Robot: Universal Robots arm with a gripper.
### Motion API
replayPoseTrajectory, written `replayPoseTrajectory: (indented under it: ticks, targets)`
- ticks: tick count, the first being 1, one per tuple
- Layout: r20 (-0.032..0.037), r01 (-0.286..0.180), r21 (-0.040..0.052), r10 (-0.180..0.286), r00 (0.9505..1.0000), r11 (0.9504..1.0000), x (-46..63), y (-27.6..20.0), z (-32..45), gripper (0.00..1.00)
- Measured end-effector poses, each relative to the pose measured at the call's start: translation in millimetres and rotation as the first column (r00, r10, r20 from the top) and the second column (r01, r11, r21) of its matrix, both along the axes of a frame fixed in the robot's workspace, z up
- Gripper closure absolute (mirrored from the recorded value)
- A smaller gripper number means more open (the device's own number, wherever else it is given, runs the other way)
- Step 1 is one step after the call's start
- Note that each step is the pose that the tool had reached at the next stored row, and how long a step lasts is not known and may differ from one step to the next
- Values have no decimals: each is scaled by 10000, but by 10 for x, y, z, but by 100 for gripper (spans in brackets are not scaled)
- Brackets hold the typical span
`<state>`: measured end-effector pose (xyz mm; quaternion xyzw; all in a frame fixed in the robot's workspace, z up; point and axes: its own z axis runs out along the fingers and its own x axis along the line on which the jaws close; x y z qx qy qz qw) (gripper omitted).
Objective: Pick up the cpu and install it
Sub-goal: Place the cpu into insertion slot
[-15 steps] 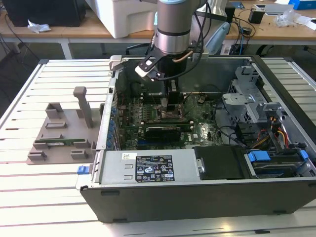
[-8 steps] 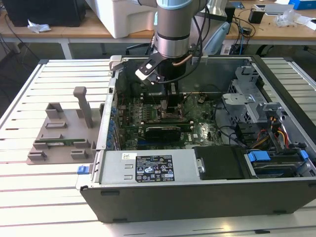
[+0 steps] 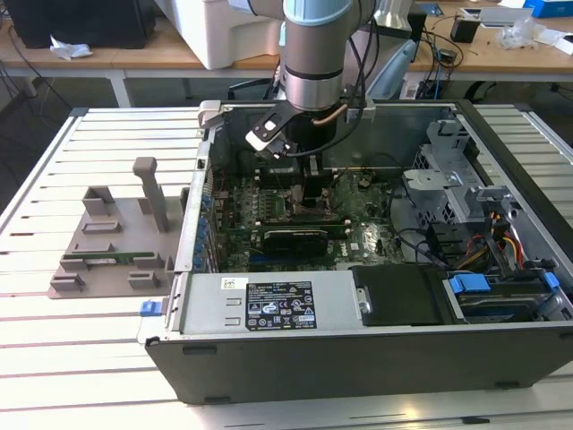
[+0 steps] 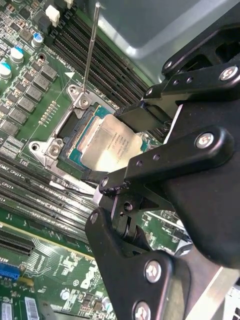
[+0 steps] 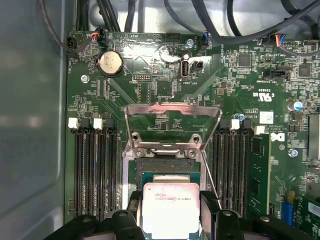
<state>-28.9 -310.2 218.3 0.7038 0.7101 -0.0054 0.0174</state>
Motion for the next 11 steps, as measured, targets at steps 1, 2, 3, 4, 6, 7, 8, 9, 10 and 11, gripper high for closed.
replayPoseTrajectory:
  ticks: [1,2,3,4,6,7,8,9,10,11]
  targets:
    - [0,0,0,0,10000,10000,0,5,-13,45]
    - [0,0,1,0,10000,10000,1,13,-32,45]
    - [0,0,-1,0,10000,10000,2,18,-48,45]
    - [0,-1,-1,1,10000,10000,2,20,-56,45]
    - [0,-1,-3,1,10000,10000,5,30,-99,45]
    - [0,0,-8,0,10000,10000,6,33,-109,45]
    - [0,0,-14,0,10000,10000,7,34,-116,45]
    - [0,1,-28,-1,10000,10000,10,34,-128,45]
    - [0,-1,-49,1,10000,10000,15,34,-139,45]
    - [0,0,-81,0,10000,10000,23,34,-152,45]
